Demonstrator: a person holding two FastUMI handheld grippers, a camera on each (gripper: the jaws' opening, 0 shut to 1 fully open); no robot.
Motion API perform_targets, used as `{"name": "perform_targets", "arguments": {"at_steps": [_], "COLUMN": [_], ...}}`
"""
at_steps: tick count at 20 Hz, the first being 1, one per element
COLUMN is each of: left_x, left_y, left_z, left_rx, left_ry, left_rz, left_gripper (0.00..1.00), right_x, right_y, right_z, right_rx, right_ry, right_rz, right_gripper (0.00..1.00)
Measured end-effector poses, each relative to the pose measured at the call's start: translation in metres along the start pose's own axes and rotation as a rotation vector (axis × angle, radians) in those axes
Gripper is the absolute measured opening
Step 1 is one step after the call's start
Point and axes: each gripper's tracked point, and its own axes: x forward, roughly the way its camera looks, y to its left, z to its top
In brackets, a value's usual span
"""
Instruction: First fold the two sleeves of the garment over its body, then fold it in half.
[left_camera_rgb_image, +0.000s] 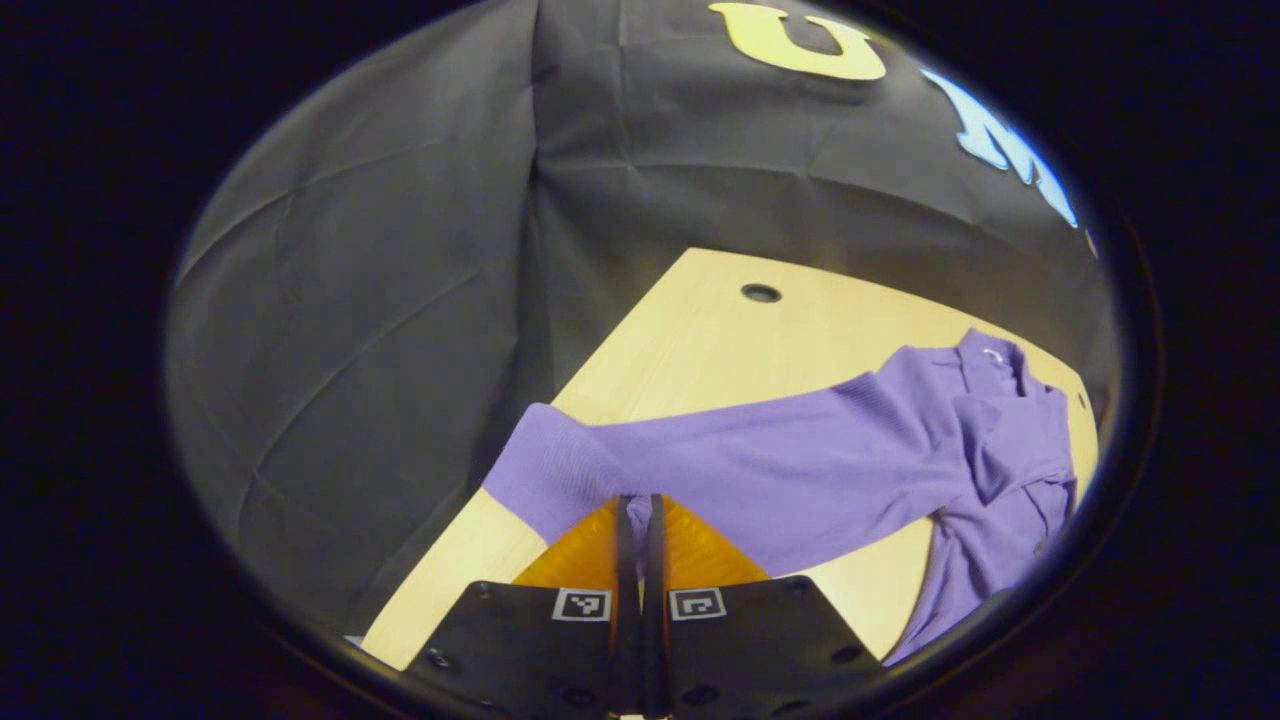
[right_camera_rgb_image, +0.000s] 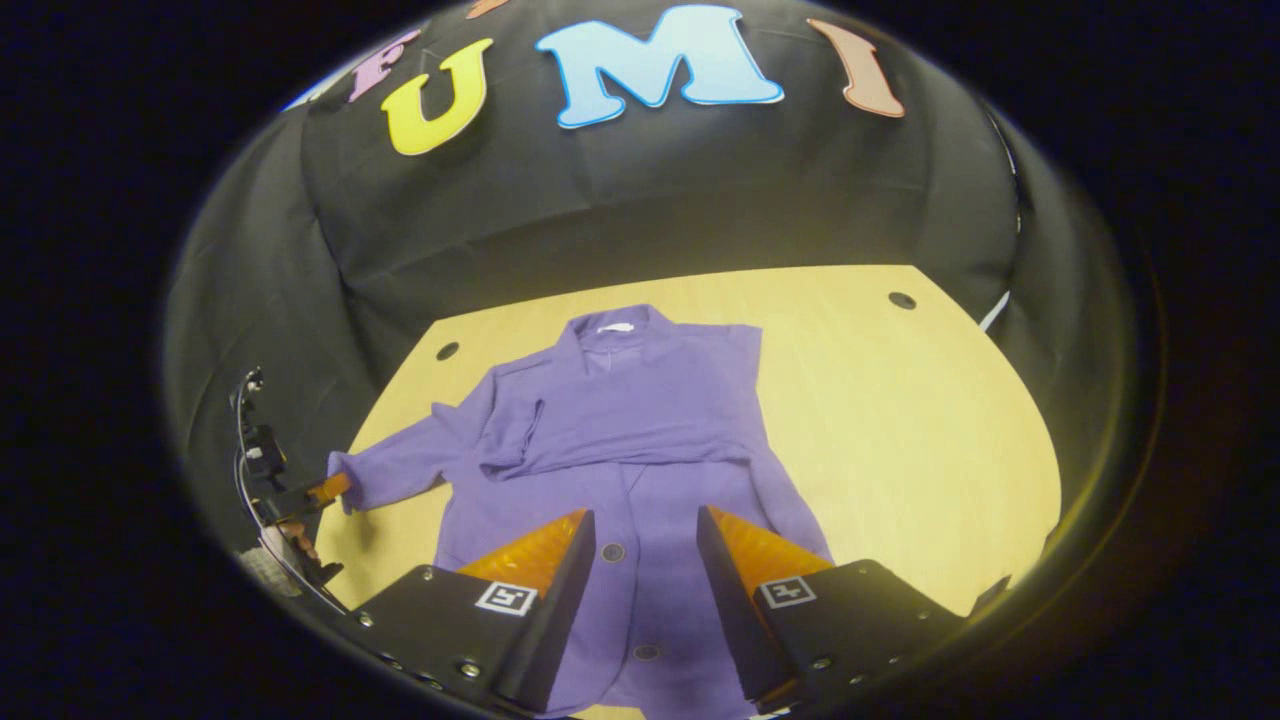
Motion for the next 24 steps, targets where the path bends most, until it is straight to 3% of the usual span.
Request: {"name": "perform_targets", "arguments": {"at_steps": [14, 20, 21, 22, 24], "left_x": [-0.02, -0.034, -0.038, -0.041, -0.048], "left_y": [-0.226, -0.335, -0.354, -0.374, -0.414], "left_z": [0.077, 0.076, 0.075, 0.072, 0.066], "left_rx": [0.16, 0.223, 0.236, 0.25, 0.283], "left_ry": [-0.109, -0.108, -0.107, -0.105, -0.101], "left_rz": [-0.29, -0.414, -0.433, -0.456, -0.505], "left_gripper": [0.07, 0.07, 0.07, 0.07, 0.07], "right_x": [-0.04, -0.058, -0.062, -0.067, -0.073], "right_y": [-0.071, -0.121, -0.13, -0.138, -0.154], "right_z": [-0.013, -0.035, -0.04, -0.045, -0.052], "right_rx": [0.159, 0.271, 0.289, 0.307, 0.336], "right_ry": [-0.048, -0.049, -0.048, -0.047, -0.047], "right_rz": [-0.095, -0.172, -0.185, -0.198, -0.225], "right_gripper": [0.66, 0.66, 0.61, 0.66, 0.66]}}
